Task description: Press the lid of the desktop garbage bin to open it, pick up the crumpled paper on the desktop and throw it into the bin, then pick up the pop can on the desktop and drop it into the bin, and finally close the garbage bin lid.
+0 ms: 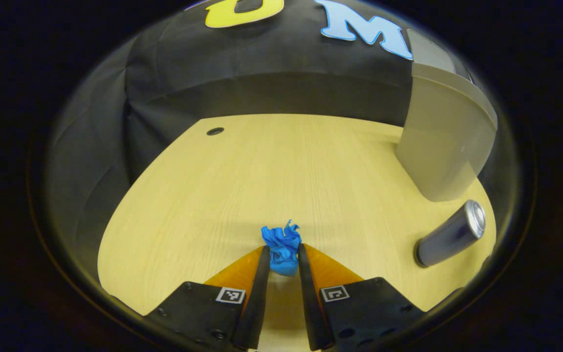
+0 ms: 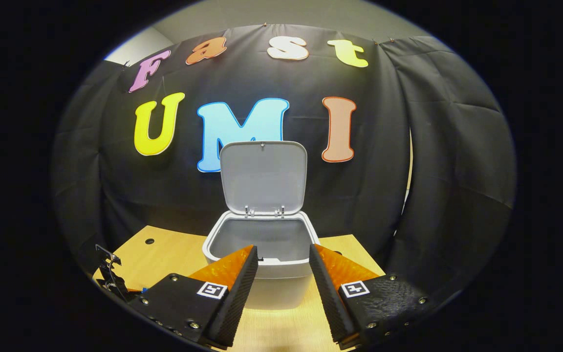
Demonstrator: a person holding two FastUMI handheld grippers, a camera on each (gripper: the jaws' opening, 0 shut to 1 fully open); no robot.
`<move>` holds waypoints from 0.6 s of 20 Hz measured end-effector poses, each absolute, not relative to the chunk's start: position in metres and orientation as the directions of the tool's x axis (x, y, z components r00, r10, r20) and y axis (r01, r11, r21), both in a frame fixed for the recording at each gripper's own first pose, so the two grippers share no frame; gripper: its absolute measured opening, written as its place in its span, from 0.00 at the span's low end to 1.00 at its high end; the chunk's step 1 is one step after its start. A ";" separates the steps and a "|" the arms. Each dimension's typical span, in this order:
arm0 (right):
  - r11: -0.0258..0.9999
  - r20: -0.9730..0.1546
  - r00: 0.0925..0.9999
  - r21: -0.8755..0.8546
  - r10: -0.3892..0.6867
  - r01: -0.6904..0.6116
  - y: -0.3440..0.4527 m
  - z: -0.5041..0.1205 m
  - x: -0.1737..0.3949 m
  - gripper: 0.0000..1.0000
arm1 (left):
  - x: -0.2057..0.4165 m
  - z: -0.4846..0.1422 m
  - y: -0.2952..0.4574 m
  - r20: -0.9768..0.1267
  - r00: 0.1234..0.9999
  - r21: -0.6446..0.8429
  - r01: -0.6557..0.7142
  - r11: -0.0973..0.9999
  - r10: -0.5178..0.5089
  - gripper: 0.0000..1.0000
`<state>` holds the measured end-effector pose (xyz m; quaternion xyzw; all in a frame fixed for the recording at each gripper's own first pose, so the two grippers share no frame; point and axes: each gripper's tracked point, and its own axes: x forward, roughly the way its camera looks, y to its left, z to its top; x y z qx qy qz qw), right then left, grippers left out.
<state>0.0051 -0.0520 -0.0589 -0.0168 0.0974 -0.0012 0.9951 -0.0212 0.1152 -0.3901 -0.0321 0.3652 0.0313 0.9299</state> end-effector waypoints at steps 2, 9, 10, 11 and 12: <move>1.000 -0.193 0.981 -0.029 -0.004 -0.002 -0.051 -0.060 0.004 0.70 | -0.013 -0.376 0.114 -0.661 0.750 -0.043 -0.075 0.996 0.028 0.42; 1.000 -0.202 0.979 -0.007 -0.005 0.003 -0.055 -0.068 -0.002 0.70 | 0.016 -0.320 0.098 -0.580 0.814 -0.089 -0.048 0.995 -0.013 0.39; 1.000 -0.202 0.979 -0.005 -0.006 0.006 -0.057 -0.069 -0.003 0.70 | 0.020 -0.312 0.095 -0.569 0.822 -0.093 -0.039 0.995 -0.021 0.42; 1.000 -0.203 0.979 -0.003 -0.009 0.008 -0.058 -0.069 -0.003 0.70 | 0.024 -0.305 0.091 -0.558 0.829 -0.095 -0.028 0.995 -0.030 0.44; 1.000 -0.202 0.979 0.000 -0.012 0.012 -0.060 -0.069 -0.004 0.70 | 0.029 -0.297 0.087 -0.546 0.837 -0.094 -0.016 0.995 -0.038 0.44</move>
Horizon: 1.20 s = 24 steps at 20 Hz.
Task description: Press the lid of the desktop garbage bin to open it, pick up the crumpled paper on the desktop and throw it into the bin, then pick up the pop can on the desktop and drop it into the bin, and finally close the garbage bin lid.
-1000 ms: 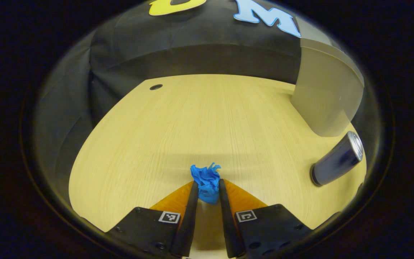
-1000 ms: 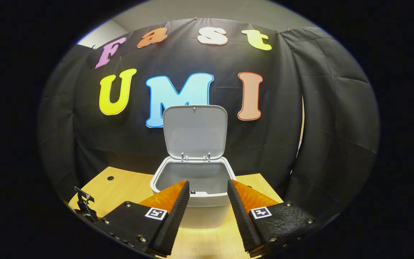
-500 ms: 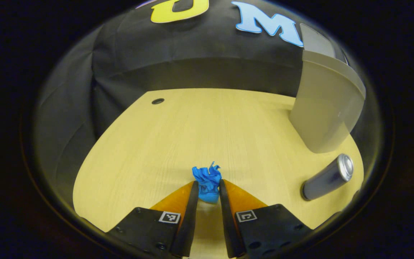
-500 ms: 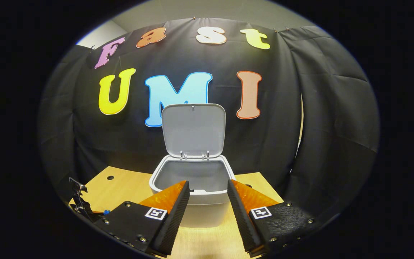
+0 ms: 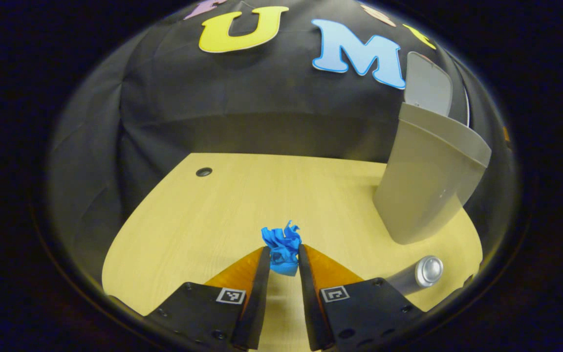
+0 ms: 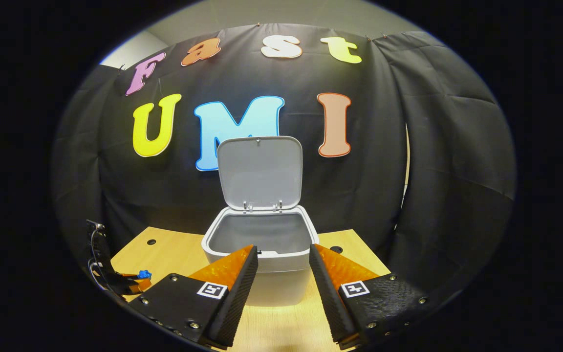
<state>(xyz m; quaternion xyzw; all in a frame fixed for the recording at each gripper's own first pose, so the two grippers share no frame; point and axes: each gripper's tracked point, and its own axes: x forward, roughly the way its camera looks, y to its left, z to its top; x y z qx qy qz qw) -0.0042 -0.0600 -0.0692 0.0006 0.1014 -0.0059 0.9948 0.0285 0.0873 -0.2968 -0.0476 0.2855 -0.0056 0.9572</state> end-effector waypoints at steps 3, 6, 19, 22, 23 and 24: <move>1.000 -0.196 0.980 0.014 -0.024 0.027 -0.067 -0.070 -0.006 0.70 | 0.042 -0.271 0.074 -0.508 0.858 -0.099 0.023 0.995 -0.071 0.43; 0.999 -0.196 0.980 0.025 -0.036 0.042 -0.073 -0.071 -0.009 0.70 | 0.056 -0.246 0.059 -0.466 0.879 -0.105 0.059 0.993 -0.102 0.40; 0.991 -0.213 0.970 0.050 -0.114 0.127 -0.106 -0.087 -0.019 0.70 | 0.106 -0.137 -0.048 -0.281 0.913 -0.121 0.271 0.955 -0.295 0.43; 0.988 -0.216 0.967 0.051 -0.134 0.148 -0.114 -0.090 -0.021 0.70 | 0.113 -0.119 -0.082 -0.247 0.902 -0.116 0.335 0.935 -0.354 0.41; 0.987 -0.216 0.966 0.052 -0.140 0.155 -0.116 -0.091 -0.022 0.70 | 0.114 -0.115 -0.090 -0.238 0.899 -0.110 0.351 0.930 -0.367 0.39; 0.985 -0.217 0.965 0.053 -0.146 0.161 -0.118 -0.091 -0.023 0.70 | 0.114 -0.112 -0.098 -0.231 0.896 -0.100 0.366 0.925 -0.379 0.41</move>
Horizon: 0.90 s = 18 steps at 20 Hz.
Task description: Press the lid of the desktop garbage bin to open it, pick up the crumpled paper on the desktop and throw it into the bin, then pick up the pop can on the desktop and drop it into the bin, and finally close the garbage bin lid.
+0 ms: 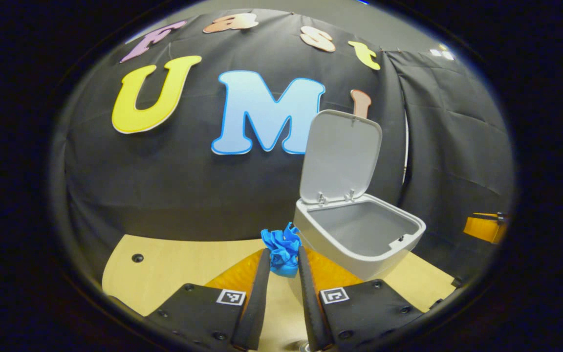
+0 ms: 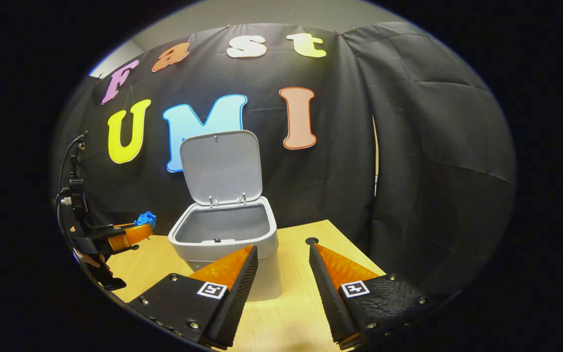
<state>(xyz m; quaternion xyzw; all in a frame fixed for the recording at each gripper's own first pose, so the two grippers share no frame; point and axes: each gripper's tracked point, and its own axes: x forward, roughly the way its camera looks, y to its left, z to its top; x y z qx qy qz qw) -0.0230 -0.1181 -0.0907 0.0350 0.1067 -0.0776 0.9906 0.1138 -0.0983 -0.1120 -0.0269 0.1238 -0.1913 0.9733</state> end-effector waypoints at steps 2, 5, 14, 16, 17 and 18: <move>0.983 -0.218 0.963 0.055 -0.157 0.173 -0.123 -0.092 -0.024 0.70 | 0.114 -0.108 -0.111 -0.221 0.889 -0.084 0.392 0.916 -0.401 0.43; 0.980 -0.225 0.959 0.056 -0.172 0.189 -0.127 -0.095 -0.026 0.70 | 0.110 -0.105 -0.140 -0.203 0.879 -0.077 0.425 0.902 -0.432 0.41; 0.976 -0.249 0.949 0.056 -0.193 0.213 -0.133 -0.106 -0.033 0.70 | 0.115 -0.091 -0.175 -0.176 0.859 -0.054 0.478 0.876 -0.480 0.43; 0.974 -0.251 0.947 0.054 -0.202 0.222 -0.137 -0.106 -0.036 0.70 | 0.117 -0.090 -0.185 -0.175 0.853 -0.048 0.491 0.870 -0.492 0.41; 0.972 -0.252 0.945 0.052 -0.208 0.228 -0.139 -0.106 -0.038 0.70 | 0.117 -0.090 -0.190 -0.174 0.849 -0.048 0.498 0.866 -0.498 0.43; 0.971 -0.252 0.944 0.053 -0.214 0.234 -0.142 -0.106 -0.040 0.70 | 0.117 -0.090 -0.195 -0.171 0.847 -0.048 0.504 0.862 -0.504 0.39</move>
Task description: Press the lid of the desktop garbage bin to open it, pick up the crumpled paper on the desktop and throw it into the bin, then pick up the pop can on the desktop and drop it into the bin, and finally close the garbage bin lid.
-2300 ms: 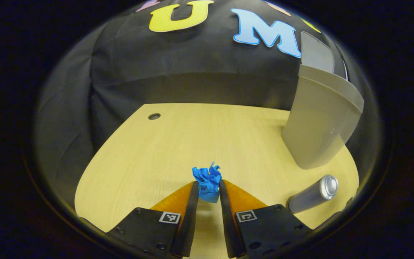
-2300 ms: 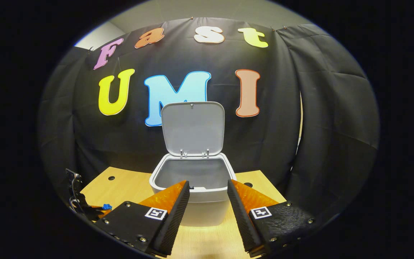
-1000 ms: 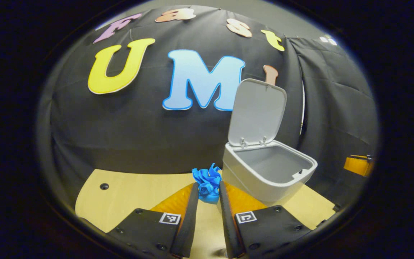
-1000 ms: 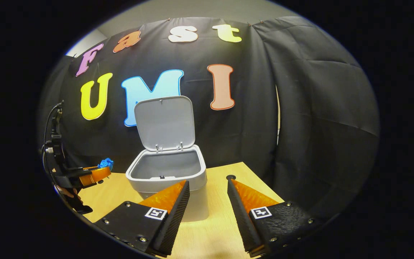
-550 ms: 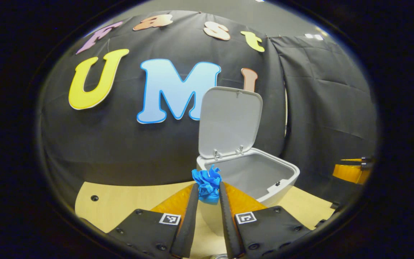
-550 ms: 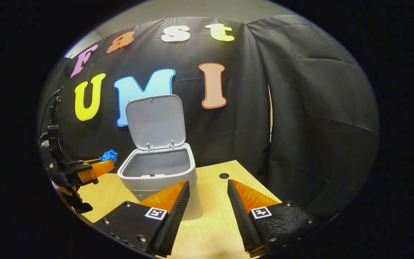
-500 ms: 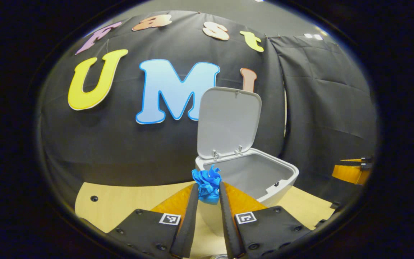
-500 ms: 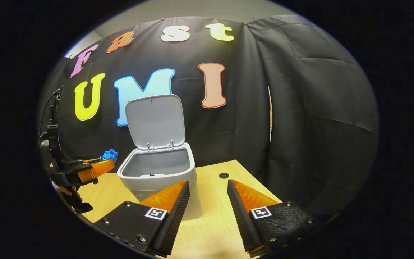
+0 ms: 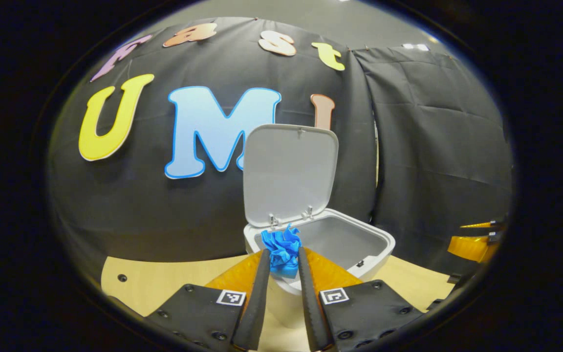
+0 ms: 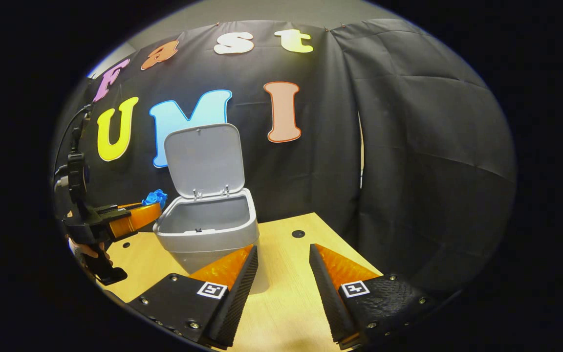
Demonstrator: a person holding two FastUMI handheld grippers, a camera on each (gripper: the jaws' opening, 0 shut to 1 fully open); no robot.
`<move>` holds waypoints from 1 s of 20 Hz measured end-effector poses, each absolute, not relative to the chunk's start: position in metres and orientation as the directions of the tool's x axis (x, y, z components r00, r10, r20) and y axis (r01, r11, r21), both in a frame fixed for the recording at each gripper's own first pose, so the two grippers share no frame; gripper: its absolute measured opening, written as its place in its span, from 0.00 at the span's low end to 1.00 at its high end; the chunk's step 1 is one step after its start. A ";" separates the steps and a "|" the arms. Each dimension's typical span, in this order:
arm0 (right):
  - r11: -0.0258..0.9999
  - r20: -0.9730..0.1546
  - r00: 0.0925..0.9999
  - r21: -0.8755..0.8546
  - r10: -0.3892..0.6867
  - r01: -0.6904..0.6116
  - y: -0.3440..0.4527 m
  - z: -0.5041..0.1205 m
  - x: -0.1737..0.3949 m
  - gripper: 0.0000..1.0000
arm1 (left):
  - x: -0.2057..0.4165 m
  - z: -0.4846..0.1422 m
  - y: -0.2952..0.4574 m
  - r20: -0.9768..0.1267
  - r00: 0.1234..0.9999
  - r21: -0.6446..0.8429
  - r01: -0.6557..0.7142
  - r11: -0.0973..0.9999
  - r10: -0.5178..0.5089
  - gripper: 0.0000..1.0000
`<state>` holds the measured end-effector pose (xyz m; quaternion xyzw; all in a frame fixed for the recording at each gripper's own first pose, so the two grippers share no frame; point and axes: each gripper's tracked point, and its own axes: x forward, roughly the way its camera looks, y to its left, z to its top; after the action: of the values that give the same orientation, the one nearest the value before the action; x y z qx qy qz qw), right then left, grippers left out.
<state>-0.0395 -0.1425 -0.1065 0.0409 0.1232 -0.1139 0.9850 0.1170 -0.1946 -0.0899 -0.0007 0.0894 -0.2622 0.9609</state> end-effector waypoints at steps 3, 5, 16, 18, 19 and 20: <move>0.964 -0.255 0.937 0.053 -0.238 0.259 -0.151 -0.107 -0.046 0.70 | 0.120 -0.092 -0.202 -0.173 0.847 -0.048 0.503 0.863 -0.503 0.55; 0.960 -0.258 0.933 0.054 -0.251 0.273 -0.156 -0.108 -0.051 0.70 | 0.120 -0.093 -0.206 -0.177 0.844 -0.053 0.506 0.861 -0.506 0.69; 0.971 -0.273 0.940 0.064 -0.203 0.229 -0.136 -0.117 -0.049 0.70 | 0.123 -0.089 -0.181 -0.174 0.871 -0.048 0.458 0.888 -0.459 0.77; 0.978 -0.276 0.946 0.067 -0.171 0.197 -0.123 -0.118 -0.045 0.70 | 0.123 -0.086 -0.169 -0.171 0.882 -0.047 0.437 0.898 -0.438 0.77; 0.982 -0.279 0.948 0.067 -0.152 0.177 -0.115 -0.119 -0.043 0.70 | 0.124 -0.085 -0.163 -0.170 0.888 -0.046 0.426 0.903 -0.428 0.77; 0.985 -0.281 0.951 0.065 -0.133 0.157 -0.107 -0.121 -0.041 0.70 | 0.124 -0.084 -0.157 -0.168 0.894 -0.044 0.415 0.909 -0.416 0.77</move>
<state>-0.0410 -0.1074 -0.1210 0.0434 0.1392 -0.0733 0.9866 0.1236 -0.1569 -0.0836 -0.0033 0.0870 -0.2137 0.9730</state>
